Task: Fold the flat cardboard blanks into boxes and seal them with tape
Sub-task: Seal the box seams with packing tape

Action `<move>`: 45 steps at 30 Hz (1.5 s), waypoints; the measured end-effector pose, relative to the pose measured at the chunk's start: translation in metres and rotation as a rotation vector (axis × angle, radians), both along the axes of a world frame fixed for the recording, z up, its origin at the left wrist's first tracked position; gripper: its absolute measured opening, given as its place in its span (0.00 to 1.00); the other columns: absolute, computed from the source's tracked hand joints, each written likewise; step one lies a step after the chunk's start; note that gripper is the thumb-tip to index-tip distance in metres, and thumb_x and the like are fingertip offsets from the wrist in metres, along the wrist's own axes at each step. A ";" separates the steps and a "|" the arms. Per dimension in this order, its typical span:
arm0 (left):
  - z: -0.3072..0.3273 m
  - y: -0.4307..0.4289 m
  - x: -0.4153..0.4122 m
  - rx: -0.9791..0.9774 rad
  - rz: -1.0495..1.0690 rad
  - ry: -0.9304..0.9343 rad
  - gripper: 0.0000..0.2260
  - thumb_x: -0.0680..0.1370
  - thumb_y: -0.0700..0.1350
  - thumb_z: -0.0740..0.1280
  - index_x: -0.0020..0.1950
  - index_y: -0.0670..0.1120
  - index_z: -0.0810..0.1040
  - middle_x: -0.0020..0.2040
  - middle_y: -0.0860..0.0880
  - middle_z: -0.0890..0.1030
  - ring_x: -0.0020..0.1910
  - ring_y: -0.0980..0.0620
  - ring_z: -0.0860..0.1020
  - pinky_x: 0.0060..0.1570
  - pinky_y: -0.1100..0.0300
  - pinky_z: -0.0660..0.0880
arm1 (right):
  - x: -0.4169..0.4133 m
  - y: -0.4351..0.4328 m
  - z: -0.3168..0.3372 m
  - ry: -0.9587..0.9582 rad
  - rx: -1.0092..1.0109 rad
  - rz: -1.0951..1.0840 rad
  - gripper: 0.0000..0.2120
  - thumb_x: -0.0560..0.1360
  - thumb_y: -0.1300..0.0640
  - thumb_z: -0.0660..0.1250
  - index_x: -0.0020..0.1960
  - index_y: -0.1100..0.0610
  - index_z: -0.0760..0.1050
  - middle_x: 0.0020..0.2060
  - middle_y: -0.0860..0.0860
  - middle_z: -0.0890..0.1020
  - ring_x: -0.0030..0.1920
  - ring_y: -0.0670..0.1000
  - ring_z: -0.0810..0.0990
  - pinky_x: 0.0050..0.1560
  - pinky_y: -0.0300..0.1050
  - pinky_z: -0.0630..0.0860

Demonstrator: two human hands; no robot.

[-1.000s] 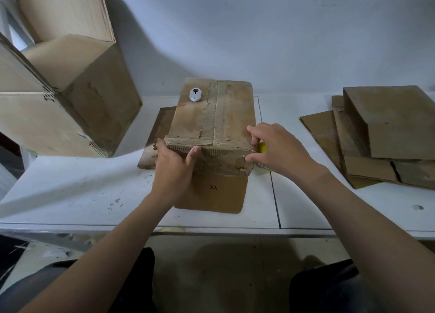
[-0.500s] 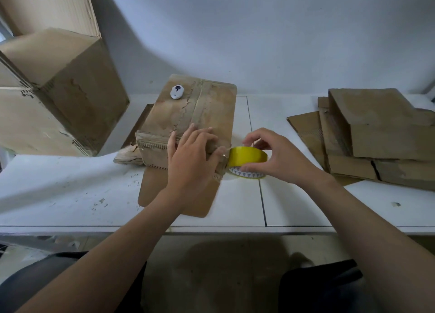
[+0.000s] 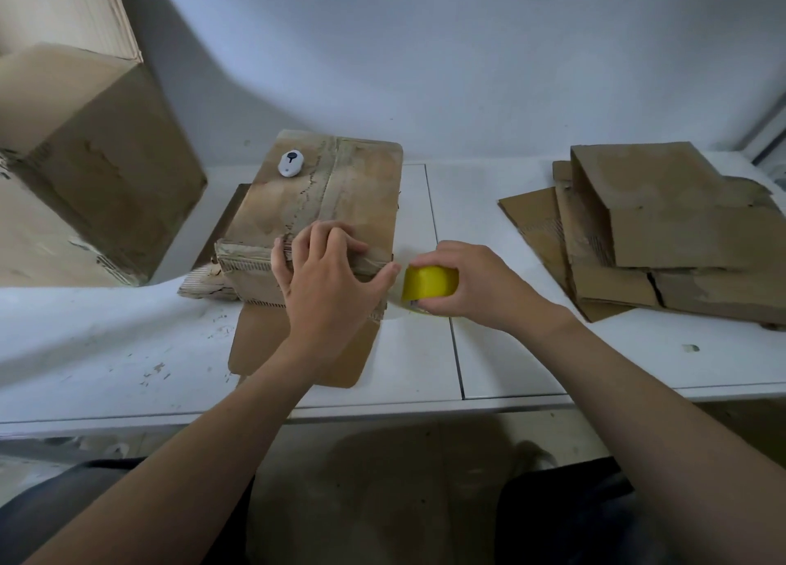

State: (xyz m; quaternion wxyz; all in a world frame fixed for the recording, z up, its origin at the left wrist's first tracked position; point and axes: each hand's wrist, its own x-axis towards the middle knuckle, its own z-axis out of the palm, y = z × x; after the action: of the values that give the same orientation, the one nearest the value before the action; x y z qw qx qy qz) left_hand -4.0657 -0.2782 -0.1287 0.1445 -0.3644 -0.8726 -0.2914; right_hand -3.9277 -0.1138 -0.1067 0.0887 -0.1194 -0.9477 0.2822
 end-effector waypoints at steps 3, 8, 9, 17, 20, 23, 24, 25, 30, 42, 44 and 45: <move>0.000 0.006 0.004 -0.048 0.071 0.033 0.24 0.68 0.72 0.67 0.49 0.53 0.74 0.58 0.54 0.74 0.67 0.49 0.70 0.77 0.40 0.48 | -0.011 -0.010 -0.002 0.005 0.001 -0.002 0.23 0.71 0.46 0.78 0.63 0.50 0.79 0.50 0.47 0.80 0.49 0.46 0.76 0.45 0.36 0.72; 0.000 0.006 0.006 -0.062 0.076 0.044 0.20 0.69 0.64 0.70 0.49 0.52 0.73 0.54 0.54 0.76 0.66 0.50 0.73 0.76 0.34 0.45 | -0.024 -0.010 -0.002 -0.010 -0.024 0.021 0.27 0.68 0.46 0.80 0.65 0.50 0.79 0.51 0.43 0.79 0.49 0.45 0.76 0.47 0.35 0.72; -0.001 0.004 0.004 -0.059 0.050 0.050 0.19 0.68 0.63 0.71 0.49 0.52 0.73 0.53 0.55 0.76 0.66 0.50 0.74 0.76 0.33 0.45 | -0.023 -0.010 0.000 -0.031 -0.024 0.039 0.29 0.68 0.44 0.80 0.66 0.49 0.77 0.53 0.43 0.80 0.50 0.45 0.76 0.49 0.38 0.73; 0.003 -0.038 -0.010 0.006 -0.312 -0.034 0.16 0.67 0.62 0.71 0.45 0.53 0.75 0.55 0.59 0.84 0.72 0.56 0.72 0.75 0.29 0.45 | -0.015 -0.004 0.019 0.275 0.135 0.007 0.13 0.81 0.43 0.62 0.51 0.49 0.80 0.44 0.43 0.79 0.46 0.46 0.75 0.53 0.47 0.72; 0.008 -0.051 -0.022 0.021 -0.565 -0.112 0.15 0.65 0.52 0.79 0.45 0.51 0.78 0.57 0.59 0.83 0.72 0.60 0.71 0.76 0.31 0.47 | -0.016 -0.009 0.022 0.341 0.177 0.010 0.07 0.81 0.51 0.65 0.52 0.51 0.81 0.50 0.45 0.80 0.53 0.47 0.73 0.58 0.42 0.68; 0.018 -0.058 -0.034 -0.018 -0.705 -0.233 0.15 0.66 0.49 0.80 0.48 0.52 0.80 0.59 0.58 0.83 0.73 0.60 0.70 0.79 0.36 0.45 | -0.025 -0.016 0.017 0.303 0.191 0.040 0.11 0.80 0.48 0.65 0.58 0.50 0.82 0.59 0.45 0.79 0.62 0.50 0.71 0.65 0.44 0.66; 0.021 -0.060 -0.038 -0.034 -0.723 -0.258 0.15 0.66 0.50 0.79 0.49 0.52 0.80 0.61 0.57 0.83 0.74 0.59 0.69 0.79 0.37 0.45 | -0.029 -0.017 0.013 0.269 0.203 0.050 0.13 0.80 0.46 0.64 0.60 0.49 0.82 0.62 0.45 0.79 0.63 0.50 0.70 0.66 0.45 0.66; 0.022 -0.062 -0.043 -0.047 -0.731 -0.265 0.15 0.67 0.51 0.79 0.50 0.53 0.80 0.62 0.57 0.82 0.75 0.57 0.68 0.79 0.37 0.46 | -0.032 -0.018 0.008 0.230 0.215 0.055 0.15 0.79 0.44 0.64 0.62 0.47 0.82 0.64 0.45 0.78 0.64 0.51 0.70 0.67 0.47 0.67; 0.015 -0.069 -0.072 0.009 -0.540 -0.212 0.23 0.66 0.51 0.82 0.59 0.47 0.83 0.68 0.51 0.78 0.76 0.49 0.68 0.74 0.41 0.65 | -0.045 -0.017 -0.010 0.197 0.179 0.052 0.17 0.79 0.46 0.68 0.67 0.47 0.79 0.71 0.45 0.75 0.66 0.51 0.67 0.71 0.46 0.63; 0.015 -0.078 -0.061 0.092 0.124 -0.258 0.11 0.76 0.56 0.73 0.52 0.51 0.88 0.41 0.49 0.87 0.38 0.48 0.80 0.39 0.49 0.81 | -0.072 -0.042 -0.014 0.111 0.266 0.012 0.22 0.80 0.46 0.66 0.74 0.44 0.72 0.76 0.42 0.68 0.73 0.56 0.63 0.75 0.51 0.59; 0.016 -0.075 -0.054 0.054 0.136 -0.189 0.11 0.79 0.54 0.71 0.50 0.49 0.88 0.38 0.47 0.85 0.35 0.45 0.79 0.37 0.48 0.79 | -0.074 -0.042 -0.014 0.113 0.236 -0.001 0.22 0.80 0.47 0.66 0.74 0.43 0.72 0.76 0.42 0.68 0.73 0.55 0.63 0.75 0.52 0.59; 0.015 -0.076 -0.052 0.021 0.144 -0.165 0.12 0.80 0.54 0.69 0.49 0.49 0.88 0.37 0.47 0.84 0.35 0.45 0.79 0.37 0.48 0.79 | -0.073 -0.042 -0.014 0.111 0.223 -0.003 0.22 0.80 0.48 0.67 0.73 0.43 0.72 0.76 0.41 0.68 0.74 0.55 0.62 0.75 0.51 0.59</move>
State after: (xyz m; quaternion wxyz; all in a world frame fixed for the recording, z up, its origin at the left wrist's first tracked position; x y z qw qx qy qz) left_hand -4.1179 -0.3537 -0.1135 0.0965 -0.2740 -0.9024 -0.3182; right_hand -4.0012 -0.1553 -0.1211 0.1544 -0.0944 -0.9667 0.1809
